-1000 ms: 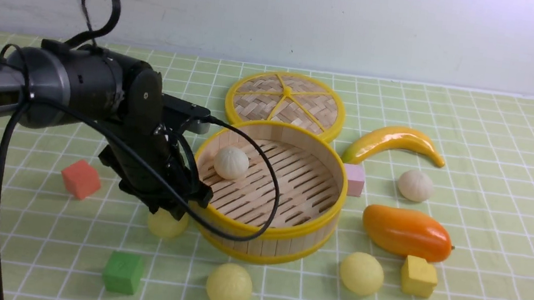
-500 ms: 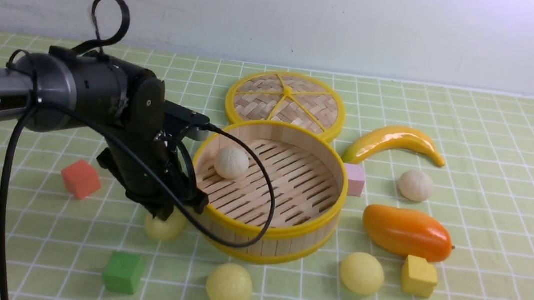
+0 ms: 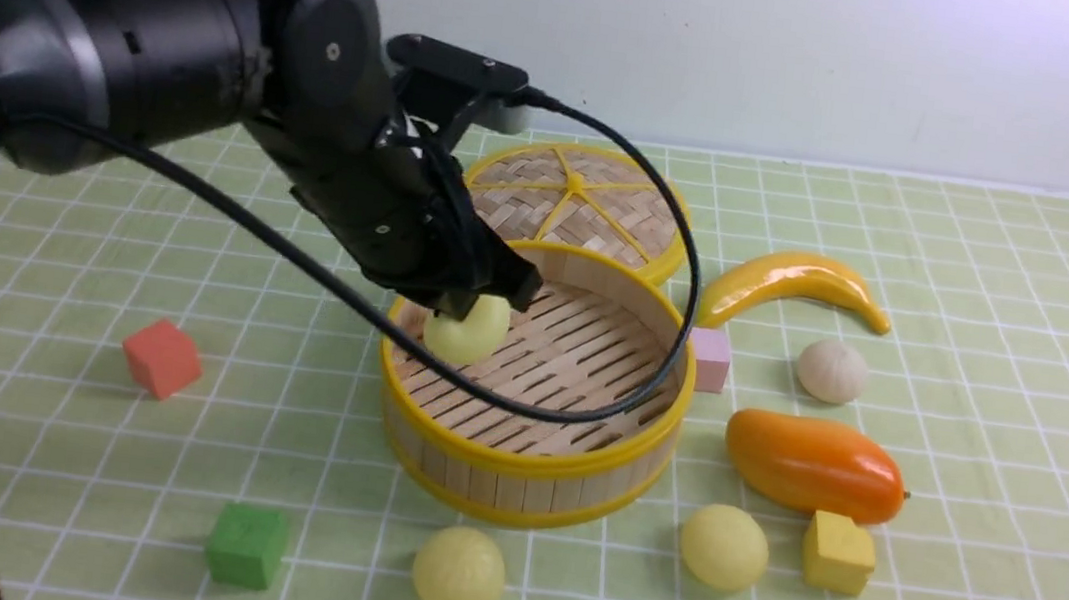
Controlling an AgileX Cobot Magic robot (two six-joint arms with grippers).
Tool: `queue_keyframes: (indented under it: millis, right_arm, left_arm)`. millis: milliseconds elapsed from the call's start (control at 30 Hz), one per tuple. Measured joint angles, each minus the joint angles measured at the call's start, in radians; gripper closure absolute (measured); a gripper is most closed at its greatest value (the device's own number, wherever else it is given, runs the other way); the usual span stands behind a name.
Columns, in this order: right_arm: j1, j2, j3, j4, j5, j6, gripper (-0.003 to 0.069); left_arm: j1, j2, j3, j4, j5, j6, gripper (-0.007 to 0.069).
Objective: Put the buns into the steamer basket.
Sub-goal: Use the left arm to put the steamed stuffed bun into the steamer, then use the left arm to grab a steamed stuffed bun
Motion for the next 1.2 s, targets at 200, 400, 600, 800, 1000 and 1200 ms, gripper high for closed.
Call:
queue_keyframes:
  millis: [200, 400, 600, 800, 1000, 1200]
  right_arm:
    - [0.0, 0.0, 0.0, 0.0, 0.0, 0.0, 0.0419]
    - [0.0, 0.0, 0.0, 0.0, 0.0, 0.0, 0.0419]
    - [0.0, 0.0, 0.0, 0.0, 0.0, 0.0, 0.0419]
    - [0.0, 0.0, 0.0, 0.0, 0.0, 0.0, 0.0419]
    - [0.0, 0.0, 0.0, 0.0, 0.0, 0.0, 0.0419]
    - [0.0, 0.0, 0.0, 0.0, 0.0, 0.0, 0.0419]
  left_arm:
    - [0.0, 0.156, -0.049, -0.005, -0.013, 0.0, 0.0621]
    - [0.0, 0.212, -0.073, -0.001, -0.021, 0.0, 0.0435]
    - [0.0, 0.16, -0.147, 0.013, 0.08, -0.046, 0.0186]
    - [-0.046, -0.03, -0.113, 0.017, 0.292, -0.132, 0.0286]
    - [-0.196, -0.096, 0.132, 0.0, 0.262, -0.136, 0.0531]
    - [-0.215, -0.048, 0.195, -0.012, 0.164, -0.141, 0.0489]
